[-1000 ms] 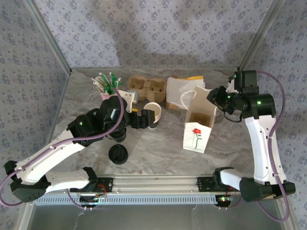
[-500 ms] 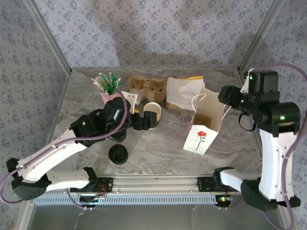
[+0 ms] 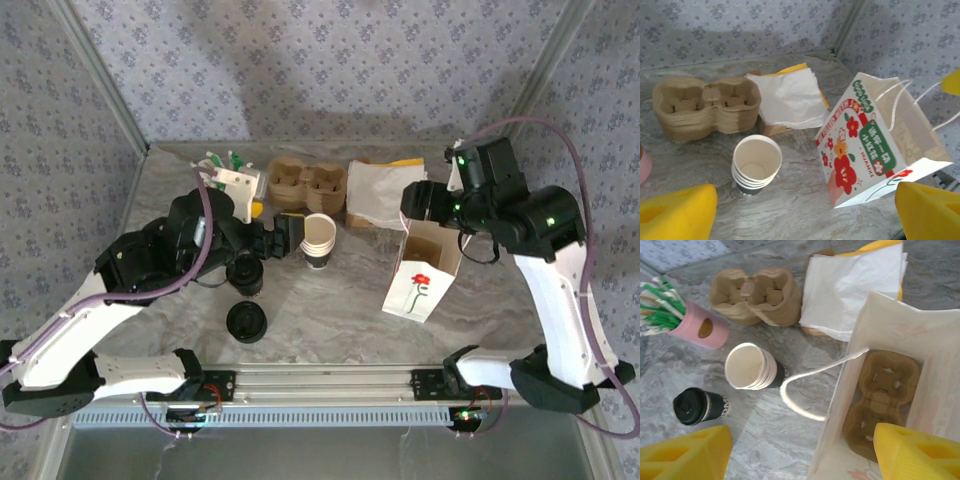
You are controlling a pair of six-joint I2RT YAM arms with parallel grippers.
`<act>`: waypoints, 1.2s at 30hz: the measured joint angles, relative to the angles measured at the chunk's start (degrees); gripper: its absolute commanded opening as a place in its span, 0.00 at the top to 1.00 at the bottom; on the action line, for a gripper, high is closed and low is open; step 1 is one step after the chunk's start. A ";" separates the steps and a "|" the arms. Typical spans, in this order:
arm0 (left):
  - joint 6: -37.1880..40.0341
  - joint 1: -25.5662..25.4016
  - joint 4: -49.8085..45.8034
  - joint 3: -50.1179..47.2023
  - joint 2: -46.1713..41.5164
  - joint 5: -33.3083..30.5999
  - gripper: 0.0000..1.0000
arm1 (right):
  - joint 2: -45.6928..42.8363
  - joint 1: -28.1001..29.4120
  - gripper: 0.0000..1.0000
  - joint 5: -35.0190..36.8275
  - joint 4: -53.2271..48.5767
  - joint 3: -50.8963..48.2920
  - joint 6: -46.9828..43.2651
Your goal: Pack the takeout coffee
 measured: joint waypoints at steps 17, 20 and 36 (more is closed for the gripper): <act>7.15 -1.64 1.84 29.31 36.79 8.72 0.09 | -9.51 -25.46 0.23 -5.53 0.85 -10.88 -5.66; 7.63 -2.32 2.16 33.83 41.55 9.70 0.09 | -10.54 -26.56 0.23 -6.05 1.57 -12.24 -5.99; 8.66 -3.78 2.93 37.81 48.78 8.52 0.75 | -10.47 -28.72 0.23 -10.91 6.10 -17.09 -6.82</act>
